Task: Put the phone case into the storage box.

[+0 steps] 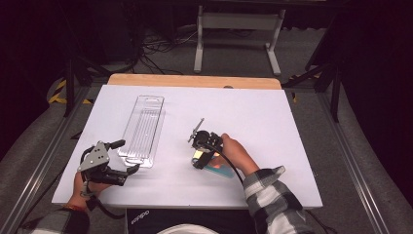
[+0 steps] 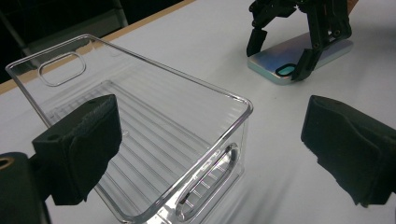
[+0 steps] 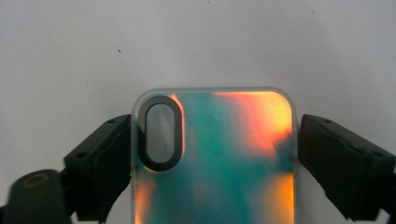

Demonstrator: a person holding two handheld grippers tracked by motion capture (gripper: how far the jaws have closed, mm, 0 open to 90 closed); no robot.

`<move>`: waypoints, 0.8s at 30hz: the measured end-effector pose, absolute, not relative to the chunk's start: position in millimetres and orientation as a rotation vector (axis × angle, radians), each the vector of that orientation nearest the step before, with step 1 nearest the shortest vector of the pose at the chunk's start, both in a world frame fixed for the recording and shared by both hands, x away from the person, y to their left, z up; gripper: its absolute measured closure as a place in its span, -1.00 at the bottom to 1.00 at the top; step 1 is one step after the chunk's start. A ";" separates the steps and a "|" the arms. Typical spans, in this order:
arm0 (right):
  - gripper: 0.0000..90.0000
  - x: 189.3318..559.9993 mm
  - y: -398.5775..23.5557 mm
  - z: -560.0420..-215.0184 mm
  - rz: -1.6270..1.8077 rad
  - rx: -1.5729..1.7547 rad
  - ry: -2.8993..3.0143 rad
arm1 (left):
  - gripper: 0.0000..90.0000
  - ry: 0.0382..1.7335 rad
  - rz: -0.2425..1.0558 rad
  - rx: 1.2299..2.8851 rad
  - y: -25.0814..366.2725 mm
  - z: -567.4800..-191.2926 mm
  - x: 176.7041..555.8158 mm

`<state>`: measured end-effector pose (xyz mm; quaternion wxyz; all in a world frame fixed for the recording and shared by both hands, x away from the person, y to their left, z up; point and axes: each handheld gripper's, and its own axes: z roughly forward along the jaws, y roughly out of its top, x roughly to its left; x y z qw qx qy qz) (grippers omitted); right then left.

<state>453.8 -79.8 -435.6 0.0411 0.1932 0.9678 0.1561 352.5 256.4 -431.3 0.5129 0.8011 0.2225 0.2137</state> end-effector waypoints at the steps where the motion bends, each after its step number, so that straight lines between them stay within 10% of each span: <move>1: -0.62 453.2 -80.3 -435.0 0.486 0.586 2.959 | -0.87 0.538 0.520 1.922 256.1 -431.7 352.8; 24: -0.61 432.9 -122.5 -399.5 0.903 0.698 2.613 | -0.86 0.550 0.528 1.926 251.9 -429.3 351.3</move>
